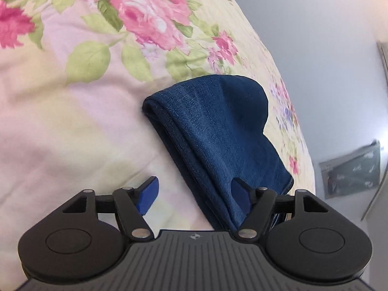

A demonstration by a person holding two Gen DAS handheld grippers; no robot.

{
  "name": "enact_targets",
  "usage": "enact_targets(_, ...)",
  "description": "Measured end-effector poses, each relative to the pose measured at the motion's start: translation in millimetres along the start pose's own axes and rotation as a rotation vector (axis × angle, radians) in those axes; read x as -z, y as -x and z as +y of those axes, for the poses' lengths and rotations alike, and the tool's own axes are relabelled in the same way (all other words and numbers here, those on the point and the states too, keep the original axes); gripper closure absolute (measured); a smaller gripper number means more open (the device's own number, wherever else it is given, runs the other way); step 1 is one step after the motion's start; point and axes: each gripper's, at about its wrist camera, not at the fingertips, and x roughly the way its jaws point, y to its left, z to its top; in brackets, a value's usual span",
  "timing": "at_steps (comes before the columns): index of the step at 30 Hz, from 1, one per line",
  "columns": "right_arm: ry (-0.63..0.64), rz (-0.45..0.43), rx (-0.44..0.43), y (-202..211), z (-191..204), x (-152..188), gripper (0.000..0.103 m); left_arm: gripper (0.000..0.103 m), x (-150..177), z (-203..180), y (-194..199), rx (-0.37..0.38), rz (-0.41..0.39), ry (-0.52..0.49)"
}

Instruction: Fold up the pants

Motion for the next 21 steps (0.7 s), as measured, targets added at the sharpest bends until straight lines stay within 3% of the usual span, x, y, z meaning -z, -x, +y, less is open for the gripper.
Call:
enact_targets(5, 0.071, 0.007, -0.018, -9.0, 17.0, -1.2, 0.057, 0.017, -9.8, 6.6, -15.5, 0.045, -0.022, 0.088)
enact_targets(12, 0.041, 0.001, -0.010, -11.6, 10.0, 0.6, 0.057, 0.017, -18.6, 11.4, -34.1, 0.103, -0.056, 0.201)
enact_targets(17, 0.013, -0.021, -0.009, -13.4, 4.1, -1.8, 0.057, 0.017, -19.0, 4.4, -41.3, 0.094, -0.080, 0.189)
enact_targets(19, -0.051, -0.030, -0.023, -15.6, -4.4, -4.0, 0.057, 0.020, -18.3, 2.6, -41.1, 0.096, -0.095, 0.177)
enact_targets(21, -0.132, -0.042, -0.044, -16.9, -14.7, -6.5, 0.057, 0.039, -17.1, 3.5, -40.2, 0.092, -0.106, 0.172)
